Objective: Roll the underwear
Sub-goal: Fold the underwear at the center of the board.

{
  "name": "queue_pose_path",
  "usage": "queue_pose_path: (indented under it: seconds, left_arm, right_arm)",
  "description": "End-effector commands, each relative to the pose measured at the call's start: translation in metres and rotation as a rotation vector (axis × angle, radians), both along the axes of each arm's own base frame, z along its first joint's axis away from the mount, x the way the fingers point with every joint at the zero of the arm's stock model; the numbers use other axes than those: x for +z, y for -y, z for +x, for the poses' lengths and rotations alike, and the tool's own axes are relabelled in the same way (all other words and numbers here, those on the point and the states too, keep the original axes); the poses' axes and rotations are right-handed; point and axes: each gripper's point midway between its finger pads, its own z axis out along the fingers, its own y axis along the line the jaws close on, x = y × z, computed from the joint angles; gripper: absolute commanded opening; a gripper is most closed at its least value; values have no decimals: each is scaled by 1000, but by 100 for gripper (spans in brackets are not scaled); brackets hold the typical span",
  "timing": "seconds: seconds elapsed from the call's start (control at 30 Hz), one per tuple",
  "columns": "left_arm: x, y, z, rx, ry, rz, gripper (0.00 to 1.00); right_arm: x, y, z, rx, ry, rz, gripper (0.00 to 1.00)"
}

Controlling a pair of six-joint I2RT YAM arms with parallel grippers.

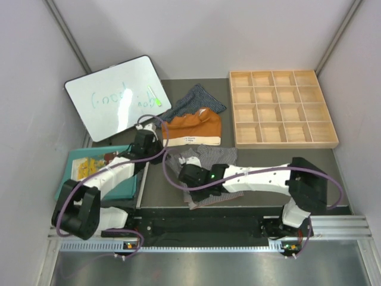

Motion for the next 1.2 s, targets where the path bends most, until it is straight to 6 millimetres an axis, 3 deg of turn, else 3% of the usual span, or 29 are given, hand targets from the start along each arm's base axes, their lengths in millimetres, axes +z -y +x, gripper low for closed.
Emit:
queue_pose_path:
  seconds: [0.0, 0.13, 0.17, 0.2, 0.27, 0.3, 0.37, 0.4, 0.53, 0.8, 0.93, 1.17]
  left_arm:
    - [30, 41, 33, -27, 89, -33, 0]
    - [32, 77, 43, -82, 92, -29, 0]
    - [23, 82, 46, -87, 72, -12, 0]
    - [32, 90, 54, -94, 93, -21, 0]
    - [22, 104, 56, -118, 75, -1, 0]
    - [29, 116, 60, -137, 93, -7, 0]
    - [21, 127, 63, -154, 74, 5, 0]
    - [29, 138, 67, -167, 90, -5, 0]
    - [29, 158, 76, -189, 98, 10, 0]
    - [24, 202, 83, -272, 98, 22, 0]
    - [15, 215, 85, -298, 89, 50, 0]
    - [19, 237, 86, -344, 107, 57, 0]
  right_arm:
    - [13, 22, 8, -12, -20, 58, 0]
    - [9, 51, 18, -60, -33, 55, 0]
    - [8, 61, 22, -82, -39, 54, 0]
    - [6, 68, 24, -93, -43, 49, 0]
    - [4, 85, 30, -122, -52, 39, 0]
    - [4, 91, 31, -133, -53, 34, 0]
    - [0, 106, 36, -160, -58, 18, 0]
    - [2, 112, 37, -171, -57, 21, 0]
    - [0, 132, 40, -211, -69, 15, 0]
    - [-10, 162, 37, -270, -95, -34, 0]
    - [-16, 175, 36, -308, -103, -46, 0]
    - [-19, 186, 35, -345, -106, -57, 0]
